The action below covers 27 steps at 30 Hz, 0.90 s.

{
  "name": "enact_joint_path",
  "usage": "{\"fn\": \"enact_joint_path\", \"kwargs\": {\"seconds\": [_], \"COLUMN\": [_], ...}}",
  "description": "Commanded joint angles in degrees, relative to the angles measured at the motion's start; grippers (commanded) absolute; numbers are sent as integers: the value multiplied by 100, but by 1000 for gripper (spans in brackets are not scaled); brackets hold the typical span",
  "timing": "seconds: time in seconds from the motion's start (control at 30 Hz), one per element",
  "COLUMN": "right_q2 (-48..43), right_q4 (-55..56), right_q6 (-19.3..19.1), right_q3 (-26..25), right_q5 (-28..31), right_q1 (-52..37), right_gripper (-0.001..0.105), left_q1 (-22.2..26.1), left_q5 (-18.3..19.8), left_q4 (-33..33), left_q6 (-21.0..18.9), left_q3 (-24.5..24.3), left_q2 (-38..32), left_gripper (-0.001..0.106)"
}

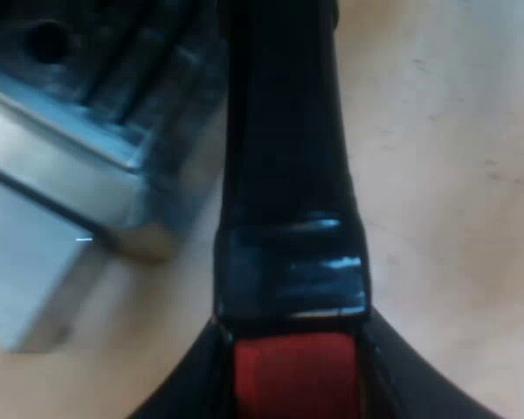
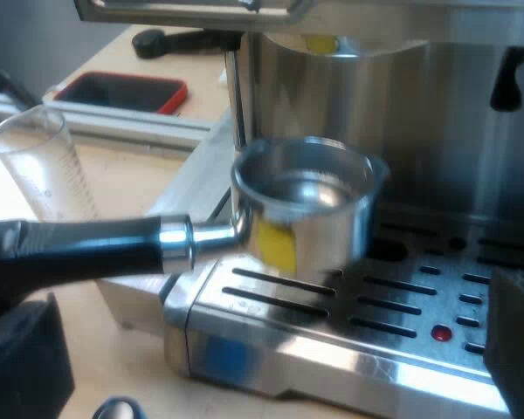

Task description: Put the handle in the coffee machine

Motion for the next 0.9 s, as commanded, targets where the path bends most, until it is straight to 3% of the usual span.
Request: {"fn": "enact_joint_path", "kwargs": {"seconds": [0.03, 0.13, 0.57, 0.6, 0.63, 0.9], "right_q2": [236, 354, 1170, 1359, 1402, 1625], "right_q4": [-499, -656, -2079, -2515, -2623, -2844], "right_q6": [-129, -140, -602, -899, -952, -994], "right_q3": [-4, -4, -4, -33, -41, -37], "right_q5": [533, 541, 756, 756, 756, 756], "right_q1": [4, 4, 4, 4, 4, -7], "right_gripper": [100, 100, 100, 100, 100, 100], "left_q1": [143, 146, 113, 113, 113, 113], "left_q5": [309, 309, 309, 309, 341, 588], "left_q4": [-242, -186, -605, -632, -629, -629], "left_q6": [167, 400, 482, 581, 581, 650], "left_q3": [-99, -98, -146, -304, -369, -731], "left_q2": [53, 203, 443, 656, 739, 1179], "left_gripper": [0, 0, 0, 0, 0, 0]}}
